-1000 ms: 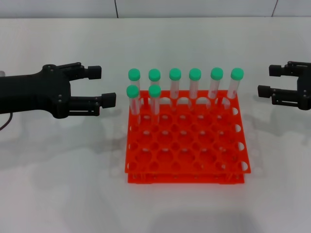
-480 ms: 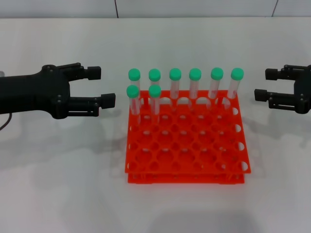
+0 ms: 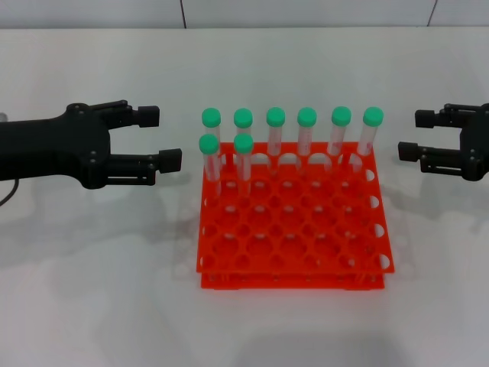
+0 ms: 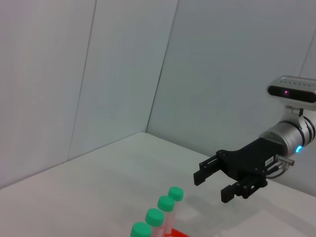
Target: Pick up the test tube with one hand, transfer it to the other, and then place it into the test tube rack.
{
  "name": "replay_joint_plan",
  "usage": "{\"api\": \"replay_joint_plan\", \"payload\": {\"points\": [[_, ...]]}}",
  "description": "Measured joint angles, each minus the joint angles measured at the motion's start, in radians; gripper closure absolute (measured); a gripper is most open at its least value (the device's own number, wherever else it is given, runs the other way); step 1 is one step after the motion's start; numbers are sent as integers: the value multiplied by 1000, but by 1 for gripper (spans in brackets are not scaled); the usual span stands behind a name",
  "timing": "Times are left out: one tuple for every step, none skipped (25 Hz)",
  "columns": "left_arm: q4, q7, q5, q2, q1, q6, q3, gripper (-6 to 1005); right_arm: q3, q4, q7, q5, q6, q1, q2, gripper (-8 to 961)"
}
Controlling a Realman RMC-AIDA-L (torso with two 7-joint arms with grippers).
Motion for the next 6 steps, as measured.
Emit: {"api": "replay_joint_plan", "payload": {"points": [[0,0,0,0,0,0,0,112,0,-1,0,-1,0,0,0,307],[0,1,0,0,0,1,1,112,0,-1,0,-2,0,0,0,308],[0,1,1,0,0,1,1,112,-1,-1,0,-2,0,0,0,308],[0,2,1,0,0,1,1,112,-3,-2,0,-2,0,0,0,308],[0,2,2,0,0,1,1,112,-4,-2,0,-2,0,0,0,308],[0,2,2,0,0,1,1,112,-6,-3,0,-2,-1,0,0,308]]}}
